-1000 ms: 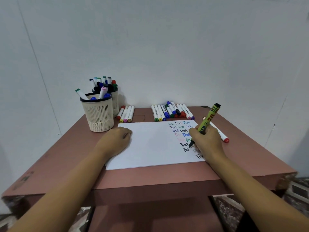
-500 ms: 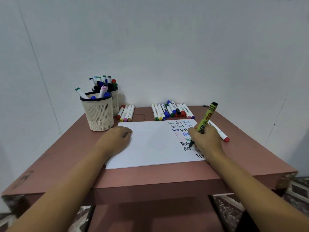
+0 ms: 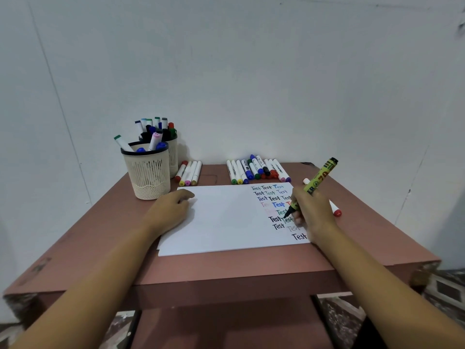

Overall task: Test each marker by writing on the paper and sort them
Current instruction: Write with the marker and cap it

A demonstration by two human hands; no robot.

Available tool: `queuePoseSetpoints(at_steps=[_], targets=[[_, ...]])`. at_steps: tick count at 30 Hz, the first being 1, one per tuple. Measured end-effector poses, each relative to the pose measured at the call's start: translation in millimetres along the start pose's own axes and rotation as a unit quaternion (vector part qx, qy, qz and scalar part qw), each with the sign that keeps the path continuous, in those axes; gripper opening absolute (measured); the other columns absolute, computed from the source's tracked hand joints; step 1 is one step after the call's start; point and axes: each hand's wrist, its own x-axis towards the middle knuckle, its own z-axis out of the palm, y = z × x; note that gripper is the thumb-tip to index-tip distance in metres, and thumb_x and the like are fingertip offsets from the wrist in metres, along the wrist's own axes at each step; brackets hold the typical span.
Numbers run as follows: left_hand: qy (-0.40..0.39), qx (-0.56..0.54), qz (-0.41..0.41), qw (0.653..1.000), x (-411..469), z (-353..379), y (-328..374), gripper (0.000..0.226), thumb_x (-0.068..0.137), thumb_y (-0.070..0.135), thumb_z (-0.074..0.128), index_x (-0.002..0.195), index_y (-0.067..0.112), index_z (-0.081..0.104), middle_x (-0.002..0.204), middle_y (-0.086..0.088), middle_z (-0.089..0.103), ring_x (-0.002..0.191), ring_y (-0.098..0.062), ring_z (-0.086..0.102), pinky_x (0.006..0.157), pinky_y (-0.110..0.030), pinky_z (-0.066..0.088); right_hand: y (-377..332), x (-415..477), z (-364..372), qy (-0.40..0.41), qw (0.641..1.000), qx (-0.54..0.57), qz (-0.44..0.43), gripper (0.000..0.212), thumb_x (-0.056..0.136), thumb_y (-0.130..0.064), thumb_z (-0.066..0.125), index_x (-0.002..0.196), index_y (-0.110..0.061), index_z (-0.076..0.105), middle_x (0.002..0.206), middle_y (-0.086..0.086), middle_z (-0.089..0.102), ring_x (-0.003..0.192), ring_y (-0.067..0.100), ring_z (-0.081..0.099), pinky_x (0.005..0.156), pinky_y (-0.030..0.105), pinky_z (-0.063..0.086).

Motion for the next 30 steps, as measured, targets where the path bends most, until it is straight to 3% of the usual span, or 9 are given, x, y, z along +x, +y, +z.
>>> queuePoseSetpoints(at_steps=[5,9,12,14,16,19,23,26,30], targets=[[0.026,-0.021,0.021,0.999,-1.2,-0.6,-0.2,0.036,0.098,0.007,0.035,0.132,0.011,0.047,0.128,-0.012,0.055,0.119,-0.024,0.05,0.091,-0.026,0.032,-12.9,2.5,0.9,-0.033,0.997,-0.031,0.056,0.015,0.084,-0.005,0.049,0.075,-0.014,0.042,0.067,0.005,0.041,0.048,0.014,0.036,0.042,0.019,0.028],[0.083,-0.023,0.065,0.994,3.6,-9.6,12.1,0.027,0.099,0.012,0.038,0.125,0.008,0.044,0.102,-0.012,0.063,0.092,-0.028,0.06,0.081,-0.037,0.047,-22.0,6.7,5.7,-0.059,0.995,-0.069,0.047,0.009,0.086,-0.01,0.052,0.08,-0.013,0.046,0.069,0.003,0.041,0.051,0.014,0.037,0.044,0.021,0.027],[0.078,-0.027,0.076,0.994,3.7,-13.0,30.1,0.021,0.098,0.015,0.044,0.117,0.008,0.043,0.08,-0.012,0.06,0.079,-0.032,0.057,0.07,-0.04,0.045,-30.1,11.5,17.0,-0.044,0.995,-0.085,0.01,0.011,0.086,-0.014,0.053,0.076,-0.013,0.048,0.07,0.002,0.045,0.054,0.014,0.04,0.046,0.023,0.031],[0.047,-0.031,0.084,0.995,4.7,-10.2,41.6,0.014,0.098,0.015,0.043,0.107,0.004,0.044,0.086,-0.014,0.059,0.086,-0.03,0.055,0.079,-0.043,0.043,-33.6,15.6,29.9,-0.037,0.997,-0.072,-0.011,0.011,0.086,-0.014,0.052,0.076,-0.013,0.049,0.07,0.002,0.048,0.054,0.014,0.041,0.045,0.022,0.03],[-0.003,-0.052,0.066,0.996,7.6,-5.0,50.5,0.017,0.097,0.02,0.036,0.098,0.005,0.044,0.083,-0.001,0.051,0.079,-0.014,0.045,0.078,-0.037,0.036,-34.9,18.4,44.2,-0.038,0.998,-0.042,-0.018,0.006,0.087,-0.015,0.049,0.081,-0.012,0.051,0.07,0.002,0.049,0.052,0.013,0.04,0.043,0.02,0.029],[-0.034,-0.103,0.048,0.993,14.6,4.2,56.7,0.017,0.096,0.019,0.032,0.083,0.011,0.041,0.078,0.003,0.038,0.075,-0.014,0.034,0.069,-0.027,0.028,-31.6,18.7,63.1,-0.039,0.998,0.04,0.008,0.01,0.09,-0.016,0.048,0.081,-0.014,0.05,0.069,0.001,0.048,0.052,0.012,0.04,0.047,0.022,0.029],[-0.031,-0.097,0.079,0.992,16.3,12.3,49.2,0.012,0.097,0.011,0.042,0.104,0.01,0.051,0.08,0.004,0.048,0.069,-0.004,0.042,0.06,-0.006,0.033,-20.3,21.5,80.9,-0.038,0.993,0.098,0.043,0.016,0.093,-0.025,0.05,0.079,-0.018,0.051,0.071,0.001,0.047,0.051,0.011,0.036,0.046,0.02,0.024],[-0.012,-0.135,0.064,0.989,18.8,15.8,40.1,0.017,0.094,0.017,0.054,0.111,0.016,0.051,0.091,0.0,0.058,0.078,-0.009,0.05,0.064,-0.006,0.034,-14.8,23.6,84.7,-0.054,0.994,0.087,0.033,0.019,0.094,-0.028,0.053,0.079,-0.017,0.052,0.065,0.0,0.046,0.046,0.009,0.033,0.042,0.018,0.021],[0.029,-0.196,0.05,0.979,21.6,18.2,39.7,0.014,0.086,0.017,0.065,0.084,0.019,0.052,0.078,0.006,0.059,0.07,-0.007,0.052,0.065,-0.016,0.039,-13.4,22.4,86.7,-0.093,0.995,0.041,-0.002,0.02,0.094,-0.027,0.056,0.083,-0.011,0.06,0.061,0.001,0.054,0.044,0.009,0.04,0.043,0.019,0.026]])
